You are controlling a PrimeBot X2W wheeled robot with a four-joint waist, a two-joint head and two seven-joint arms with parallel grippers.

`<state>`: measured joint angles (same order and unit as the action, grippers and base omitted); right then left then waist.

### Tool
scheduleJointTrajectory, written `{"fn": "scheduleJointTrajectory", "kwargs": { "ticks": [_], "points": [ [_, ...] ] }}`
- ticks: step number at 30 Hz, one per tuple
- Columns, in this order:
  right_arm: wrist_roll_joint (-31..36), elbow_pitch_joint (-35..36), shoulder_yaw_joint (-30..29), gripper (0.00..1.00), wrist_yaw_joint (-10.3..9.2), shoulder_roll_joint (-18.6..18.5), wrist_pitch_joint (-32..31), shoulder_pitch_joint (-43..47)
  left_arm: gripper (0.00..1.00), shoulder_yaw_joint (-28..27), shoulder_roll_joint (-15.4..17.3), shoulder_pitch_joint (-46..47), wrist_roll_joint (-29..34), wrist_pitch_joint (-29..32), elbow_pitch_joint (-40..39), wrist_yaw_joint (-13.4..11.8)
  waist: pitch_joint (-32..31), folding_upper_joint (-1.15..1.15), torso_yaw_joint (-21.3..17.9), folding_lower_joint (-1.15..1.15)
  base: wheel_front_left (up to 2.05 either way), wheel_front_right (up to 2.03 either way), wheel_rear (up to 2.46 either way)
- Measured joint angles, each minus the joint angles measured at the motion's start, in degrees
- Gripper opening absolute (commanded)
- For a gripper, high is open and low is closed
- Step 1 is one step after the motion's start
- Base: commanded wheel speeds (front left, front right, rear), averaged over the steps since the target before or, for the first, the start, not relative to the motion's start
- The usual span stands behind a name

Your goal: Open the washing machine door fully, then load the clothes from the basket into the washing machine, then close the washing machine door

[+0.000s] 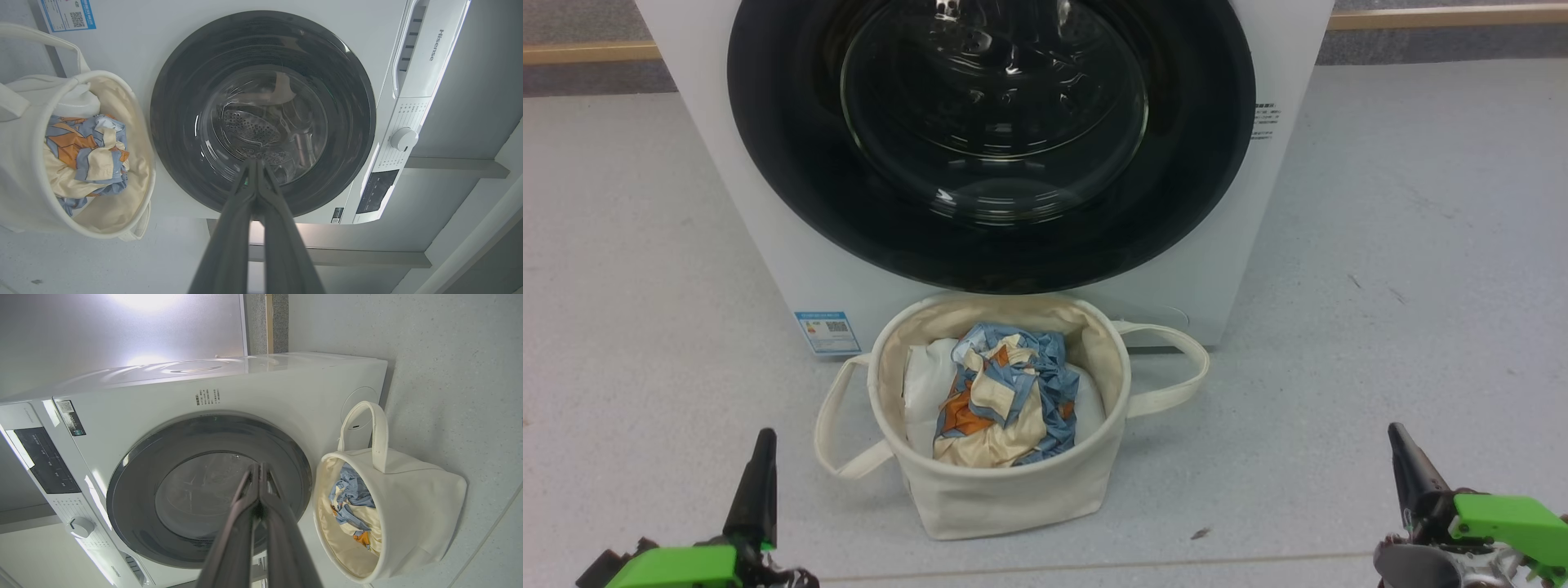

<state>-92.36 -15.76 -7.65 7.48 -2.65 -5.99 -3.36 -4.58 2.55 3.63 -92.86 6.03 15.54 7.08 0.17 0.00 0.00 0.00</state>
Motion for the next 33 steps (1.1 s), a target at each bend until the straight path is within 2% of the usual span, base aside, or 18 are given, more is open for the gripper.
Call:
{"fn": "scheduleJointTrajectory", "kwargs": {
  "ticks": [17,18,24,29,33],
  "points": [
    [0.0,0.0,0.0,0.00,0.00,0.0,0.0,0.0,0.00,0.0,0.0,0.0,0.0,0.0,0.0,0.0,0.0,0.00,0.0,0.00,0.00,0.00,0.00],
    [0.0,0.0,0.0,1.00,0.00,0.0,0.0,0.0,1.00,0.0,0.0,0.0,0.0,0.0,0.0,0.0,0.0,0.00,0.0,0.00,0.00,0.00,0.00],
    [0.2,-3.4,0.1,1.00,0.00,0.6,0.1,2.4,1.00,0.3,-0.5,-2.5,0.0,-0.2,3.6,-0.1,0.1,0.00,0.0,0.00,0.00,0.00,0.00],
    [0.6,-3.3,0.0,1.00,0.00,0.6,0.8,2.3,1.00,0.4,-0.5,-2.3,0.0,-0.8,3.7,-0.1,0.0,0.00,0.1,0.12,0.00,0.00,0.00],
    [1.4,-2.9,-0.5,1.00,0.00,0.6,1.5,2.2,1.00,0.6,-0.5,-2.3,0.0,-1.7,3.8,-0.1,0.1,0.00,0.2,0.02,0.00,0.00,0.00]
  ]
}}
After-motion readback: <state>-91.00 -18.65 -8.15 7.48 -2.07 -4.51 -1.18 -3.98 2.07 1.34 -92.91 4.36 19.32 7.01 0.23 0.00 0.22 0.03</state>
